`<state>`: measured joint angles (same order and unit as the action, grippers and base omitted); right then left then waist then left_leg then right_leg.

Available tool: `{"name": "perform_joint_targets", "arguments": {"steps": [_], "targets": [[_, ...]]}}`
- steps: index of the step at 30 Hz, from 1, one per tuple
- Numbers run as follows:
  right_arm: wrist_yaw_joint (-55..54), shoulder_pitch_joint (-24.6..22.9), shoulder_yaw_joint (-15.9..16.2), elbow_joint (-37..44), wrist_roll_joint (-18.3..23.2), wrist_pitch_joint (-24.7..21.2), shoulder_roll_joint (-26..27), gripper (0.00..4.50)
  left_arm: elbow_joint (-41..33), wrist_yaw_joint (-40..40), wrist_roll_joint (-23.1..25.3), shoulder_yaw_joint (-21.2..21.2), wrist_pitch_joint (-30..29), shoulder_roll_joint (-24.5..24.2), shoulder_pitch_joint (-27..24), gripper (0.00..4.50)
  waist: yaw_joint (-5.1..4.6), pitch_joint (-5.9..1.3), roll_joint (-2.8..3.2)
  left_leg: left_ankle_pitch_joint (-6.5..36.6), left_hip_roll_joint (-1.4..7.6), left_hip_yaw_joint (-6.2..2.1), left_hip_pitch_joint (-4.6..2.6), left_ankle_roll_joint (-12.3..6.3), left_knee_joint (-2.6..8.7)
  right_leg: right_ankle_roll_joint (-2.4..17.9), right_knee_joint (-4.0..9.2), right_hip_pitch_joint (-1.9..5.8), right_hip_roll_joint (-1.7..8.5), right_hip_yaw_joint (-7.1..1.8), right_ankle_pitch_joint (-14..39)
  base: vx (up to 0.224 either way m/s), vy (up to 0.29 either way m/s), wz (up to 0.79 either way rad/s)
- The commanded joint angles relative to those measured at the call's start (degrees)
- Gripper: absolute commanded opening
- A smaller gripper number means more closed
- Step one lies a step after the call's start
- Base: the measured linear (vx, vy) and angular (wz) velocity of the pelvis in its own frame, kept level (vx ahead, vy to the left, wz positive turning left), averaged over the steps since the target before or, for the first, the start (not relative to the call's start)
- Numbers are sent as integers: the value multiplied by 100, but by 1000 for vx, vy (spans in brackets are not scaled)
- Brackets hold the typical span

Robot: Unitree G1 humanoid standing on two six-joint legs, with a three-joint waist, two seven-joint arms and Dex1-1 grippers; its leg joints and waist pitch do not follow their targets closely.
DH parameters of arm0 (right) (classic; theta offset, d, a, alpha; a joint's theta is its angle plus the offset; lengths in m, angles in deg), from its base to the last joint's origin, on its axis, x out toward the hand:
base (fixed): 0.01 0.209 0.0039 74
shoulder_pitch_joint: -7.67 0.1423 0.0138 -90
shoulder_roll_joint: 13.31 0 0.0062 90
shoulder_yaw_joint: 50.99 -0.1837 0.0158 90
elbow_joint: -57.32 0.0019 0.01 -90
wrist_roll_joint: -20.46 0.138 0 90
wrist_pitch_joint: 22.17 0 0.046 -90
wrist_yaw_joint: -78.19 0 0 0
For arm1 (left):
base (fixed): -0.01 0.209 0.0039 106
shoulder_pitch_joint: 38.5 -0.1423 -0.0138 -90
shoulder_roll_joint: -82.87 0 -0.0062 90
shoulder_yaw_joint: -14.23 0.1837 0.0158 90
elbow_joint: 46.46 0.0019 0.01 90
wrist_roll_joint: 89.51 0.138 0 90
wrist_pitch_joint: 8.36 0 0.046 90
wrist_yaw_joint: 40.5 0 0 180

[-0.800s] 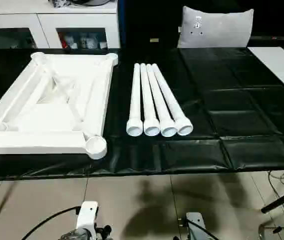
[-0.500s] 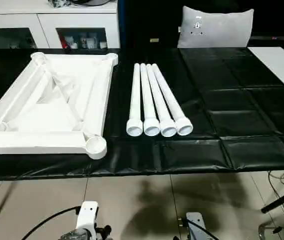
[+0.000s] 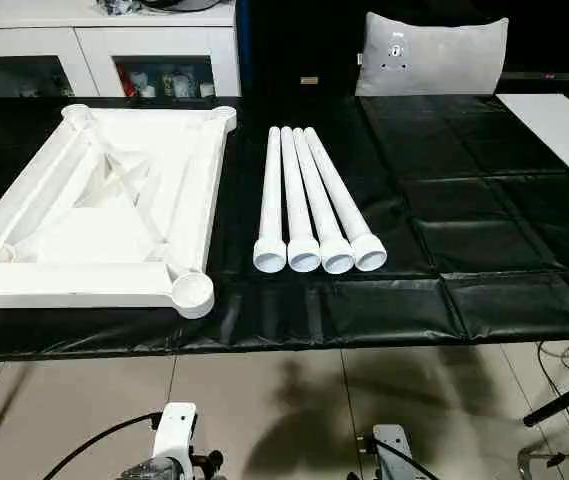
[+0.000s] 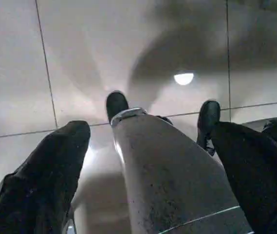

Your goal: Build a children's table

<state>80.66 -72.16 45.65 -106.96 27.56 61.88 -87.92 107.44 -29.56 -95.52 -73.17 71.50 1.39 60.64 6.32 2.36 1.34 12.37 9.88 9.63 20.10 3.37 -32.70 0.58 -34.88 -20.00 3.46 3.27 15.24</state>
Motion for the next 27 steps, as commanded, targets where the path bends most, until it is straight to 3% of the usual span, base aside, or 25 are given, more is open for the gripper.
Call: {"name": "perform_joint_targets", "arguments": {"steps": [1, 8, 9, 10, 11, 12, 13, 14, 16, 18, 19, 21, 22, 26, 27], "targets": [[-17, -83, 0, -90, -1, -57, 16, 450, 27, -44, 11, -18, 21, 7, 17, 444, -21, -134, 26, 1165, 494, -168, 6, -183, 488, 1276, 468, 100, 679, -371, 213, 0, 0, 0], [-17, -83, 0, -90, -1, -57, 16, 450, 27, -44, 11, -18, 21, 7, 17, 444, -16, -136, 24, 1124, 490, -165, 9, -195, 478, 1280, 468, 100, 683, -375, 184, 0, 0, 0], [259, 1010, -621, -163, 92, 78, -685, 450, 791, -395, 82, -333, 323, -85, 609, 444, -108, -153, -418, 1046, 497, -101, 10, -307, 464, 1218, 494, 128, 652, -373, 248, 0, 0, 0], [278, 1042, -612, -155, 81, 169, -669, 450, 751, -411, 119, -303, 476, -90, 617, 444, -66, -164, -189, 910, 448, -144, -19, -265, 479, 1198, 440, 114, 632, -354, 367, 0, 0, 0], [277, 1052, -616, -153, 84, 186, -665, 450, 738, -436, 112, -315, 516, -92, 620, 444, -44, -234, -182, 611, 489, -144, -23, -281, 422, 1155, 381, 147, 682, -371, -6, -61, -2, -2], [247, 1076, -648, -148, 109, 241, -655, 450, 713, -449, 25, -408, 548, -98, 638, 444, -45, -246, -170, 344, 482, -141, 0, -321, 399, 1155, 337, 150, 661, -356, -393, -61, -2, -2], [241, 1081, -651, -147, 111, 247, -654, 450, 709, -451, 5, -430, 550, -102, 642, 444, -52, -218, -169, 135, 464, -102, -13, -421, 363, 1211, 319, 83, 623, -345, -949, 0, 0, 0], [75, 1131, -549, -143, -16, 373, -657, 450, 686, -470, -174, -623, 531, -145, 684, 444, -67, -206, -192, 153, 431, -90, 23, -490, 361, 1279, 302, 102, 637, -342, -1160, 0, 0, 0], [390, 1141, -626, -75, 81, 802, -608, 450, 682, -410, -216, -664, 506, -191, 704, 444, -89, -246, -227, 274, 434, -77, -13, -490, 349, 1380, 297, 95, 643, -339, -1333, 0, 0, 0], [789, 1121, -728, -8, 204, 1199, -552, 450, 690, -292, -195, -634, 502, -218, 699, 444, -89, -259, -261, 521, 464, -88, 0, -513, 358, 1427, 297, 127, 660, -336, -1327, 0, 0, 0], [918, 1163, -773, -28, 236, 1097, -539, 450, 706, -225, -198, -644, 533, -221, 702, 444, -113, -272, -294, 508, 464, -93, 8, -576, 351, 1490, 271, 134, 645, -331, -1395, 0, 0, 0], [1009, 1270, -897, -132, 162, 861, -528, 450, 829, -157, -164, -727, 668, -212, 748, 444, -110, -259, -280, 459, 469, -89, -4, -665, 347, 1590, 279, 115, 640, -326, -1244, 0, 0, 0], [983, 1306, -890, -163, 78, 810, -537, 450, 850, -114, -146, -750, 741, -203, 745, 444, -103, -247, -233, 433, 473, -94, -3, -671, 350, 1609, 287, 111, 637, -326, -1137, 0, 0, 0], [952, 1338, -757, -190, -123, 862, -561, 450, 784, 61, -255, -891, 809, -143, 695, 444, -81, -221, -203, 631, 484, -87, -15, -509, 376, 1600, 324, 95, 646, -330, -712, 0, 0, 0], [955, 1341, -589, -211, -306, 965, -606, 450, 760, 5, -148, -783, 919, -165, 676, 444, -83, -226, -211, 645, 479, -88, -11, -457, 375, 1595, 323, 103, 651, -336, -677, 0, 0, 0]]}}
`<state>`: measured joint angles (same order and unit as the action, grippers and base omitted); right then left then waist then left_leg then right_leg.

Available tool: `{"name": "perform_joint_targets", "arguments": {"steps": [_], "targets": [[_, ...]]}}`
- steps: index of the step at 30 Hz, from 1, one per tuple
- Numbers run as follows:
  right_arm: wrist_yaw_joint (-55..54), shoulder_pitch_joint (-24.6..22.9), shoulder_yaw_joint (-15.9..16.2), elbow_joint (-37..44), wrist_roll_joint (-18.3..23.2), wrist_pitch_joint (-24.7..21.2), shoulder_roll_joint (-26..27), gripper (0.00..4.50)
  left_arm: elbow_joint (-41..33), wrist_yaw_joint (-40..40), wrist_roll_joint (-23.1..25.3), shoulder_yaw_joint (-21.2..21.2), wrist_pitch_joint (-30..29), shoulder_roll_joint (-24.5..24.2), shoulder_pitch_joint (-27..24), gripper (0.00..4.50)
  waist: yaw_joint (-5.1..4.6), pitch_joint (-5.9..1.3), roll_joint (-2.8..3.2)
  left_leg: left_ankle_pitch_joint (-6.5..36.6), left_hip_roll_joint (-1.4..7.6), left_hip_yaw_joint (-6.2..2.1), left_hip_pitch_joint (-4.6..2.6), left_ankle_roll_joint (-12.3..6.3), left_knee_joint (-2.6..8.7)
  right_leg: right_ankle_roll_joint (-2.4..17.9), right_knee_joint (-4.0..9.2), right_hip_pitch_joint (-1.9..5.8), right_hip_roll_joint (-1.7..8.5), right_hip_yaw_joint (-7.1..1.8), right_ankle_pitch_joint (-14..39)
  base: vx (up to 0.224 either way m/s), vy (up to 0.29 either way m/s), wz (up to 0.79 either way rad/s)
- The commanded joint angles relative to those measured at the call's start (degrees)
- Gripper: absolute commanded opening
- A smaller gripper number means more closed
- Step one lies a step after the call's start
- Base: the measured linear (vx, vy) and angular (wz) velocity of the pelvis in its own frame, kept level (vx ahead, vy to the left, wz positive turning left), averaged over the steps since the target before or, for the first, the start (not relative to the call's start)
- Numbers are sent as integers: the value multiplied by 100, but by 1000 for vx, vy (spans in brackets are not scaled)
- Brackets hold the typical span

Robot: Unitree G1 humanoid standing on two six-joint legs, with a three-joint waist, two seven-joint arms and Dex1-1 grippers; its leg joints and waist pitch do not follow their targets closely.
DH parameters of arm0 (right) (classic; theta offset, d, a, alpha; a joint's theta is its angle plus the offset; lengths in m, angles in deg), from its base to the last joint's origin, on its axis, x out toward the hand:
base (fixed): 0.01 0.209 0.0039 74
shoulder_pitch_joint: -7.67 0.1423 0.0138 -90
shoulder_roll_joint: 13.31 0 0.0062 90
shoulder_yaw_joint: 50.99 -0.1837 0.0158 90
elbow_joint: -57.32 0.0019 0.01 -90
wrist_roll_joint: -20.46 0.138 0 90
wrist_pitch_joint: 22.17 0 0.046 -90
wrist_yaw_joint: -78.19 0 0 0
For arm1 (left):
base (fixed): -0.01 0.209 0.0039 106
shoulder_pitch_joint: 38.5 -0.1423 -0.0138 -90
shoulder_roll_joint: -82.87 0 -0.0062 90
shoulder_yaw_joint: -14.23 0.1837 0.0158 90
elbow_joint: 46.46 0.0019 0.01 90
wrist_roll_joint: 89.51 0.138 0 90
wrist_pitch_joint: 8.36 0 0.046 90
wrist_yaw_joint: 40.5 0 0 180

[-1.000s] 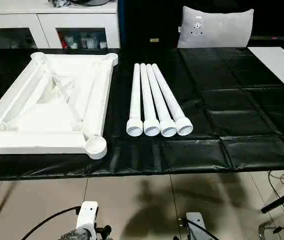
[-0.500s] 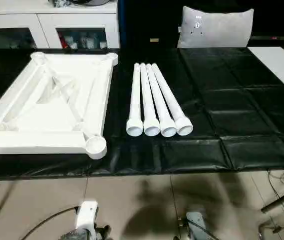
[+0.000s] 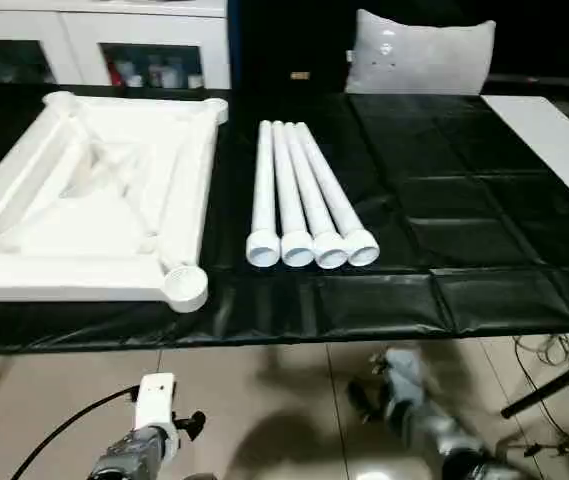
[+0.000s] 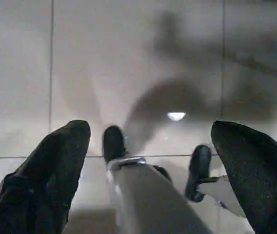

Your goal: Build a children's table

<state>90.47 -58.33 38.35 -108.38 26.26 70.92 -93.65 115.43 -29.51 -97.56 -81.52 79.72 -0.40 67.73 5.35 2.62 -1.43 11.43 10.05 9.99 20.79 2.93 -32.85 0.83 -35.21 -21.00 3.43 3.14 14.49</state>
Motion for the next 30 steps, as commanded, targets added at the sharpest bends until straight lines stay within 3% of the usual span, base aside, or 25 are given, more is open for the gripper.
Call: {"name": "perform_joint_targets", "arguments": {"steps": [1, 2, 3, 4, 5, 6, 8, 9, 11, 15, 18, 19, 20, 22, 23, 24, 27, 30], "targets": [[-71, -41, 207, -81, -255, 124, -63, 450, -37, -109, 149, 130, 160, -1, -41, 444, 12, -253, 70, 751, 459, -127, -72, -386, 388, 1542, 359, 207, 649, -320, -609, 0, 0, 0], [-36, -35, 151, -95, -200, 69, -64, 450, -28, -173, 206, 173, 180, -16, -51, 444, 10, -263, 59, 705, 454, -129, -69, -390, 379, 1520, 345, 215, 650, -323, -685, 0, 0, 0], [9, -25, 51, -110, -131, -11, -59, 450, -6, -229, 264, 198, 199, -29, -58, 444, 16, -267, 90, 692, 451, -134, -68, -401, 377, 1515, 341, 219, 657, -327, -738, 0, 0, 0], [179, -18, -53, -118, -35, -113, -34, 450, -9, -349, 396, 285, 334, -57, -93, 444, 23, -229, 165, 677, 446, -146, -56, -419, 378, 1512, 333, 198, 652, -325, -846, 0, 0, 0], [316, -16, -124, -117, 20, -170, -9, 450, -15, -411, 511, 363, 433, -92, -126, 444, 9, -197, 163, 754, 450, -146, -41, -484, 385, 1483, 345, 199, 631, -328, -974, 0, 0, 0], [351, -20, -146, -112, 19, -148, -3, 450, -6, -376, 563, 403, 422, -109, -134, 444, 4, -211, 140, 739, 454, -148, -45, -504, 381, 1494, 330, 210, 629, -321, -1044, 0, 0, 0], [322, -47, -59, -122, -175, -114, 11, 450, 1, 150, 457, 320, 112, -119, -158, 444, -5, -119, 196, 729, 426, -138, -31, -544, 380, 1579, 339, 160, 621, -310, -1031, 0, 0, 0], [317, -48, -58, -123, -178, -116, 12, 450, -1, 156, 454, 317, 112, -120, -160, 444, -14, -124, 178, 767, 426, -135, -39, -539, 381, 1600, 344, 173, 622, -313, -952, 0, 0, 0], [88, -25, -41, -158, -233, -399, 30, 450, -77, 173, 472, 324, 168, -169, -258, 444, -5, -34, 243, 842, 425, -149, -22, -527, 396, 1624, 360, 148, 630, -317, -730, 0, 0, 0], [168, -7, -159, -159, -180, -444, 34, 450, -173, 109, 699, 520, 465, -167, -488, 444, -27, 46, 259, 801, 435, -147, 2, -616, 399, 1583, 370, 135, 617, -326, -606, 0, 0, 0], [22, 26, -128, -164, -322, -401, 2, 450, -211, 92, 689, 477, 429, -155, -603, 444, -38, 84, 266, 384, 437, -146, 23, -782, 358, 1620, 307, 113, 601, -315, -1188, 0, 0, 0], [-32, 34, -127, -164, -361, -345, -14, 450, -243, 79, 699, 475, 430, -156, -668, 444, -49, 133, 259, 242, 435, -141, 37, -867, 354, 1646, 287, 88, 587, -308, -1443, 0, 0, 0], [27, 45, -170, -162, -329, -316, -15, 450, -267, 66, 714, 485, 451, -157, -710, 444, -55, 125, 261, 148, 432, -141, 45, -945, 334, 1668, 263, 97, 594, -300, -1650, 0, 0, 0], [36, 81, -146, -158, -369, -350, -32, 450, -312, 53, 722, 487, 477, -158, -766, 444, -64, 178, 251, 217, 442, -138, 54, -1036, 345, 1671, 270, 88, 604, -293, -1639, 0, 0, 0], [-11, 120, -143, -156, -399, -399, -49, 450, -368, 38, 733, 487, 519, -155, -826, 444, -70, 209, 224, 338, 455, -131, 39, -1022, 361, 1673, 297, 80, 611, -301, -1430, 0, 0, 0], [-4, 177, -185, -150, -376, -428, -67, 450, -449, 32, 746, 490, 611, -151, -870, 444, -64, 221, 243, 389, 462, -140, 40, -996, 372, 1683, 298, 81, 617, -303, -1307, 0, 0, 0], [2, 345, -351, -158, -251, -576, -116, 450, -712, 21, 804, 529, 852, -180, -963, 444, -76, 290, 213, 578, 490, -141, 32, -860, 413, 1705, 327, 82, 627, -329, -900, 0, 0, 0], [-268, 474, -46, -175, -693, -325, -239, 450, -790, 44, 832, 542, 822, -202, -986, 444, -76, 335, 227, 510, 484, -131, 10, -739, 415, 1713, 334, 63, 622, -337, -801, 0, 0, 0]]}}
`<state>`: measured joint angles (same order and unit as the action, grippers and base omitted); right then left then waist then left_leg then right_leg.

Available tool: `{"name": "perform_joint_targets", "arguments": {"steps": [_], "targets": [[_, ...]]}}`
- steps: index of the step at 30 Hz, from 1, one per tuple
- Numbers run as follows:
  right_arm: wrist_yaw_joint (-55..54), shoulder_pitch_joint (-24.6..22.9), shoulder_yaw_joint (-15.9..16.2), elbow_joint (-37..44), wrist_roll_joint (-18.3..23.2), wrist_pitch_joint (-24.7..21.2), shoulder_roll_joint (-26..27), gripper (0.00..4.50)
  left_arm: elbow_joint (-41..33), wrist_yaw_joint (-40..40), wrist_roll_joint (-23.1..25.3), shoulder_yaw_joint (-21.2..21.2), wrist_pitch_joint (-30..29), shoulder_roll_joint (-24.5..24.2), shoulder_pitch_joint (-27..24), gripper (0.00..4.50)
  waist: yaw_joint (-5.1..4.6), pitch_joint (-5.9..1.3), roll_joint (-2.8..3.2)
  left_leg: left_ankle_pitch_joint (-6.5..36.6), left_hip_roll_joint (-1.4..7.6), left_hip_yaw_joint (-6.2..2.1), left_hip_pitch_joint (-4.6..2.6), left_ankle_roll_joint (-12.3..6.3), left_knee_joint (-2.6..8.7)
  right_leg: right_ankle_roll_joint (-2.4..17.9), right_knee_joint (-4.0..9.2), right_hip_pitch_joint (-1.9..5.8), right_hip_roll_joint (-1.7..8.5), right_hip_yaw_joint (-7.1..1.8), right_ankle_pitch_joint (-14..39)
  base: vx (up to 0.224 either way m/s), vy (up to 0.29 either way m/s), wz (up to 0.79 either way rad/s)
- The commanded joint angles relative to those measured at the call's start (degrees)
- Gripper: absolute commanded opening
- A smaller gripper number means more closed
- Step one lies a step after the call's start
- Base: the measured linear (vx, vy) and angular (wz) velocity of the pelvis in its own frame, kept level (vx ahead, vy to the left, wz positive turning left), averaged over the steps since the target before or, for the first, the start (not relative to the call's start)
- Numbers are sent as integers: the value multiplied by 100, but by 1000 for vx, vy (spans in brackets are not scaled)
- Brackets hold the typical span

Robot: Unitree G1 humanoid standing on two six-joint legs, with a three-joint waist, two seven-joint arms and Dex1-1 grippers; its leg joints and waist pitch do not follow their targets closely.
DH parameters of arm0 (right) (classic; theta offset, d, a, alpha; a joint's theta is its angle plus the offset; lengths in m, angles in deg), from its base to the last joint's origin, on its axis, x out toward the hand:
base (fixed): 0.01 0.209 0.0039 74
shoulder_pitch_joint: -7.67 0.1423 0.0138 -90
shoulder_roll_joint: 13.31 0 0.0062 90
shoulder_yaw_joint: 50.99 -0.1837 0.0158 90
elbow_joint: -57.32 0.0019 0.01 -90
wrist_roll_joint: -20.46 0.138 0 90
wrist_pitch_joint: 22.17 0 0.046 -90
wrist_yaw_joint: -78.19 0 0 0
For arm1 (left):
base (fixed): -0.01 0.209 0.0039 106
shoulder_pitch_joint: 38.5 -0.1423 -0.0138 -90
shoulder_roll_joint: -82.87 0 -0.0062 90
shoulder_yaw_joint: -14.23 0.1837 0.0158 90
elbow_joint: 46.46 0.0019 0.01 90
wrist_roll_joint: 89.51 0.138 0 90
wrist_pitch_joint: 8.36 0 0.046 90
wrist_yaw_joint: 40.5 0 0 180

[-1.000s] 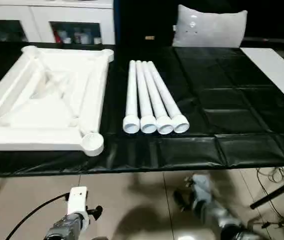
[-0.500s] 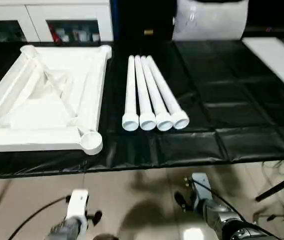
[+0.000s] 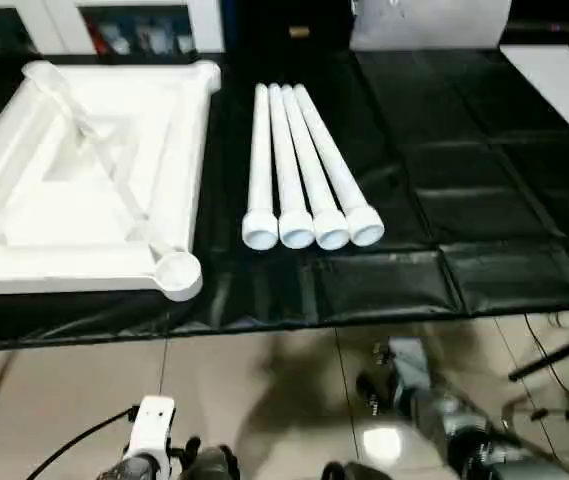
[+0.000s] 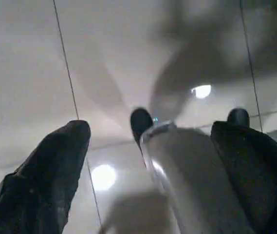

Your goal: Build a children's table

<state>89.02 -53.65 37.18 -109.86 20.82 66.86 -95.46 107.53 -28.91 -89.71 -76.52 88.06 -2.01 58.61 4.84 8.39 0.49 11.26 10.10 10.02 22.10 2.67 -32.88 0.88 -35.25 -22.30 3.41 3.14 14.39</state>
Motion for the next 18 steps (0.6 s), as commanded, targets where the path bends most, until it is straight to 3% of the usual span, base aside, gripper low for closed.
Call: {"name": "perform_joint_targets", "arguments": {"steps": [1, 4, 6, 9, 10, 13, 15, 18], "targets": [[-210, 35, 92, -32, -193, 103, -80, 450, -4, -19, 52, 46, -23, -47, -77, 444, -31, -235, 25, 386, 467, -130, -115, -705, 405, 1718, 317, 201, 622, -339, -966, 0, 0, 0], [-187, 252, -82, -51, -58, -15, -109, 450, -80, -12, 64, 52, -27, -70, -53, 444, -30, -240, 56, 106, 446, -123, -114, -825, 362, 1727, 269, 218, 627, -347, -1505, 0, 0, 0], [245, 488, -79, -62, -55, -106, -73, 450, -137, 103, 34, 42, -36, -56, -5, 444, -43, -242, 44, 38, 438, -121, -91, -932, 346, 1767, 238, 237, 619, -333, -1733, 0, 0, 0], [825, 728, 203, -83, -336, -128, -14, 450, -147, 304, 156, 180, -117, -64, 37, 444, -60, -237, 65, 4, 449, -111, -65, -1044, 323, 1846, 212, 227, 614, -316, -1829, 0, 0, 0], [1257, 830, 589, -112, -728, -40, 35, 450, -110, 456, 316, 353, -195, -77, 23, 444, -55, -249, 94, -47, 448, -109, -69, -1064, 302, 1888, 199, 210, 612, -313, -1858, 0, 0, 0], [1641, 892, 1041, -152, -1193, 56, 2, 450, -27, 530, 552, 590, -303, -120, -1, 444, -78, -260, 71, -145, 446, -110, -43, -1169, 268, 1889, 166, 217, 630, -317, -2082, 0, 0, 0], [1617, 936, 1250, -169, -1426, 40, -26, 450, -11, 553, 625, 666, -309, -136, -35, 444, -90, -266, 58, -131, 458, -118, -54, -1179, 276, 1919, 170, 210, 623, -314, -2016, 0, 0, 0], [1587, 982, 1369, -189, -1583, -71, -49, 450, -56, 561, 630, 682, -356, -138, -83, 444, -90, -237, 71, 157, 477, -117, -72, -1050, 319, 1970, 226, 197, 634, -330, -1482, 0, 0, 0]]}}
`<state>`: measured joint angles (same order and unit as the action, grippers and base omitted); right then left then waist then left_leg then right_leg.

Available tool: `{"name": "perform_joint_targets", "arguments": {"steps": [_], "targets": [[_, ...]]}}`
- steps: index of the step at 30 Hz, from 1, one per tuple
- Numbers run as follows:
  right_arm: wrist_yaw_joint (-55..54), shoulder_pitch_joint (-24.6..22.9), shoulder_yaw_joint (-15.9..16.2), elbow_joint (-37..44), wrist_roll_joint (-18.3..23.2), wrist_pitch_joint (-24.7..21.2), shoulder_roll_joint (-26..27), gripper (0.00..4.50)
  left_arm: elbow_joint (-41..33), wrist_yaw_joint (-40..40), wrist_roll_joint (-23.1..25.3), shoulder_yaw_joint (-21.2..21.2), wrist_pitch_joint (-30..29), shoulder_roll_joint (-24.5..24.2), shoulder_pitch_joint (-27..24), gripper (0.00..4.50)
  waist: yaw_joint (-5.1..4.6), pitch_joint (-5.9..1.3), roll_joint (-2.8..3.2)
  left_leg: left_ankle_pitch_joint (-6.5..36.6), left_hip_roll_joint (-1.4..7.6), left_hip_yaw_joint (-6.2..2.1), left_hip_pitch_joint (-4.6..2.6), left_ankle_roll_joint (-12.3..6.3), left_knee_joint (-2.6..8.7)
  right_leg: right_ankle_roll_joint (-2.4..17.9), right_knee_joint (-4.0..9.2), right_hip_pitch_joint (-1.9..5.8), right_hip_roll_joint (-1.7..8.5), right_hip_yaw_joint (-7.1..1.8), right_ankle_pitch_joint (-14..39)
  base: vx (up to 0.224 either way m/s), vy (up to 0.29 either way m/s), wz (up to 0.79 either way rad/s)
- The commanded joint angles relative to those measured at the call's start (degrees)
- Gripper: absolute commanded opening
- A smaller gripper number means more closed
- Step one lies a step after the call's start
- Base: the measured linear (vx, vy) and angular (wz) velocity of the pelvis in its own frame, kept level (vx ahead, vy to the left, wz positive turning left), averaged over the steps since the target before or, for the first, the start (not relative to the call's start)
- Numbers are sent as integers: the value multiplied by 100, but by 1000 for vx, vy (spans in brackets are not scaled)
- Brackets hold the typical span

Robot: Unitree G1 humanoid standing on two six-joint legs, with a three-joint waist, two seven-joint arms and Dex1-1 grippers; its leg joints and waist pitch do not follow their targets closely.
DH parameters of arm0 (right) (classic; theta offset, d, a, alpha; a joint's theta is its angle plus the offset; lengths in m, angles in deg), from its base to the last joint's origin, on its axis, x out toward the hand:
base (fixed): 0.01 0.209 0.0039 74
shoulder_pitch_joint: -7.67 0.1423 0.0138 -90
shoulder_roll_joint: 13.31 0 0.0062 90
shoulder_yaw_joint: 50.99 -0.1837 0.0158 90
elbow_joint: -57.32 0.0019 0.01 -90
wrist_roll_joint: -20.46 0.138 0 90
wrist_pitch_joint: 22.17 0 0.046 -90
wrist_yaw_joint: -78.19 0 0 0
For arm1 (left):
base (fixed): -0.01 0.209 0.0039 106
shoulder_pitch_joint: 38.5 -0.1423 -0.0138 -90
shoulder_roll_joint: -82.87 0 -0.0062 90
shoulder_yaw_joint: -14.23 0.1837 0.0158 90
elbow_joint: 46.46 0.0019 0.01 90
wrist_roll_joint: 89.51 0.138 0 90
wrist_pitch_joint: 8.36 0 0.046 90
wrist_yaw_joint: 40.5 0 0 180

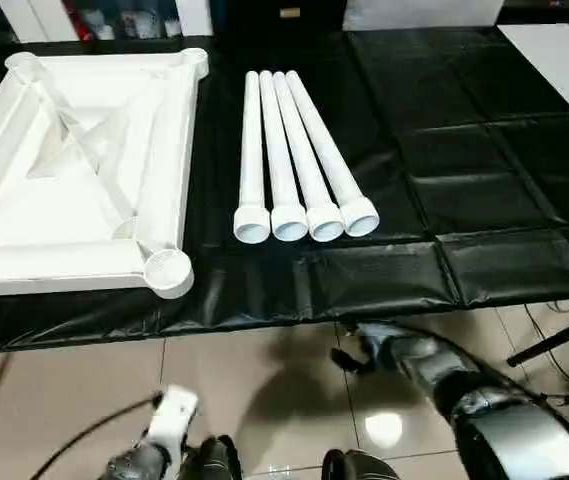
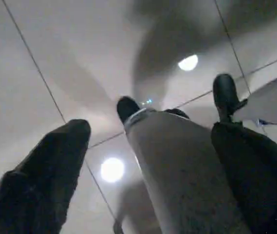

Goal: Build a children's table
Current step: Move to table

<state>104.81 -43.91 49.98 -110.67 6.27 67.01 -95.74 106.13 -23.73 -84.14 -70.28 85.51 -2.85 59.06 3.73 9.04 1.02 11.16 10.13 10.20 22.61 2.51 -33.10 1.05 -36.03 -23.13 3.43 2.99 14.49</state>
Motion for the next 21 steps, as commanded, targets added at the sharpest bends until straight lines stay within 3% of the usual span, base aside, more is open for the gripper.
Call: {"name": "perform_joint_targets", "arguments": {"steps": [1, 8, 12, 15, 17, 21], "targets": [[0, 17, 106, -112, -155, -107, -25, 450, 73, 39, 67, 53, -120, -53, -134, 444, 20, -305, 28, 234, 477, -140, -127, -968, 349, 1977, 306, 285, 635, -323, -1367, 0, 0, 0], [68, 92, 481, -131, -583, -160, -75, 450, 88, 36, 67, 25, -257, -64, -178, 444, 5, -308, 41, 164, 458, -140, -114, -944, 335, 1993, 289, 286, 638, -333, -1527, 0, 0, 0], [-79, 55, 244, -116, -419, -177, -64, 450, -7, 42, -66, -100, -294, -38, -223, 444, 2, -305, 34, 171, 464, -137, -114, -965, 334, 2001, 281, 289, 637, -337, -1639, 0, 0, 0], [-235, 4, -147, -100, -102, -282, -37, 450, -53, 59, -125, -148, -343, -18, -220, 444, 6, -278, 40, 233, 471, -136, -122, -952, 345, 2009, 287, 280, 634, -346, -1622, 0, 0, 0], [-261, 8, -169, -101, -92, -331, -39, 450, -75, 51, -140, -163, -360, -7, -217, 444, 4, -233, 63, 295, 471, -137, -122, -934, 358, 1998, 298, 255, 619, -342, -1561, 0, 0, 0], [-352, -7, -223, -101, -45, -428, -42, 450, -72, 56, -105, -128, -366, 1, -235, 444, -7, -229, 51, 338, 463, -140, -122, -895, 363, 1965, 306, 275, 632, -347, -1455, 0, 0, 0]]}}
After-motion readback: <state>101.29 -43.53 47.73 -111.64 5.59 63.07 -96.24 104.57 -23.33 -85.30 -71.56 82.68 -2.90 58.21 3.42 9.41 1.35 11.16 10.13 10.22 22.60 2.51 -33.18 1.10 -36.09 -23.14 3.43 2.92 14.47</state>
